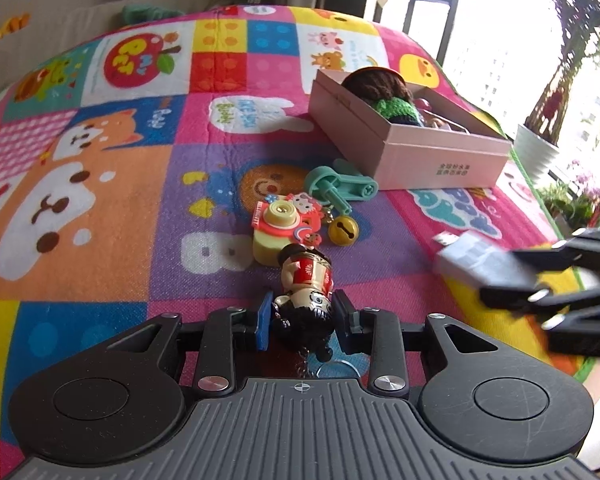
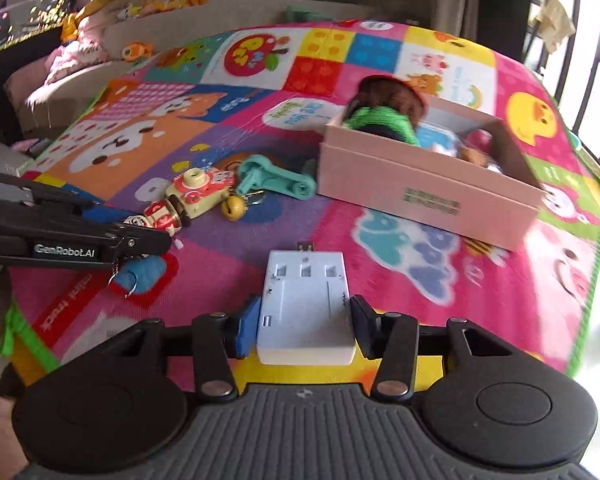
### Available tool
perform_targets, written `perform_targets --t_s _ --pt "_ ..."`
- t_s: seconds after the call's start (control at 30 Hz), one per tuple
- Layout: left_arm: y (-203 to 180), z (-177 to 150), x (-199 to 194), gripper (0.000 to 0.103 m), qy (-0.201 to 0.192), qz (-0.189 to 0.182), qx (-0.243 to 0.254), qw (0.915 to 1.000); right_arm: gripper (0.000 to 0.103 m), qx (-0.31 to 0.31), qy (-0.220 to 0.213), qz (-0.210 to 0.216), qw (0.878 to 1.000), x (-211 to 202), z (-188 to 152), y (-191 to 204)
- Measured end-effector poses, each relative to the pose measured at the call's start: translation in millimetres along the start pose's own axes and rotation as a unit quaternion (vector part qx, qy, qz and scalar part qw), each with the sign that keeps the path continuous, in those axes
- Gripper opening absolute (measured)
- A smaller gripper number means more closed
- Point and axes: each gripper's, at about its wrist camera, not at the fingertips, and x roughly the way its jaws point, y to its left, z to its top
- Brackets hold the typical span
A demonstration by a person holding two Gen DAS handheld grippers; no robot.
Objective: Organize objects
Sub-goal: 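Grasp the white charger box with the right tool while the left tool lifts the figurine, then carry the figurine into the pink box with the left tool while the right tool carries the charger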
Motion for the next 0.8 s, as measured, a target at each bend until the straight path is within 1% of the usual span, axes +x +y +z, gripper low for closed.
perform_targets --t_s 0.13,0.17,0.23,0.3,0.33,0.47,0.53,0.6,0.63,0.7,0.73,0.8 --pt "-6.7 -5.8 -6.3 0.034 -0.001 -0.008 0.021 0.9997 0.047 0.033 -0.031 -0.019 0.999 -29.4 -4.8 -26.1" --pt "-7.8 -5.5 -9.1 0.034 0.001 -0.015 0.022 0.9996 0.047 0.041 -0.040 -0.024 0.998 -35.6 -5.3 -32.5" --pt "-9.7 1.3 -17.1 0.034 0.000 -0.043 0.012 0.9990 0.047 0.058 -0.060 -0.032 0.996 -47.1 -6.4 -45.3" --pt "-14.5 20.2 -26.5 0.034 -0.008 -0.080 -0.001 0.9968 0.047 0.075 -0.081 -0.036 0.993 -56.9 -8.0 -56.8" --pt "-20.0 33.0 -31.1 0.034 -0.018 -0.091 0.003 0.9957 0.047 0.083 -0.092 -0.038 0.992 -61.0 -8.6 -62.4" --pt "-59.9 93.7 -36.9 0.034 -0.070 -0.097 0.065 0.9907 0.047 0.116 -0.128 -0.042 0.984 -71.6 -13.1 -82.4" --pt "-78.2 124.3 -26.3 0.034 -0.088 -0.100 0.074 0.9882 0.047 0.128 -0.139 -0.041 0.981 -74.2 -17.1 -90.2" --pt "-92.1 152.6 -7.5 0.034 -0.105 -0.106 0.056 0.9872 0.047 0.138 -0.145 -0.040 0.979 -74.5 -21.4 -97.0" --pt "-97.9 164.8 3.9 0.034 -0.116 -0.113 0.038 0.9862 0.047 0.142 -0.146 -0.041 0.978 -74.1 -23.2 -100.3" --pt "-106.8 181.7 31.0 0.034 -0.137 -0.131 0.004 0.9820 0.047 0.150 -0.143 -0.043 0.977 -70.7 -25.7 -106.1" --pt "-109.8 184.7 45.5 0.034 -0.138 -0.129 -0.013 0.9819 0.047 0.155 -0.139 -0.046 0.977 -69.4 -26.8 -109.1" --pt "-111.5 181.6 66.9 0.035 -0.118 -0.113 -0.042 0.9857 0.047 0.157 -0.137 -0.056 0.976 -70.3 -30.0 -114.9"
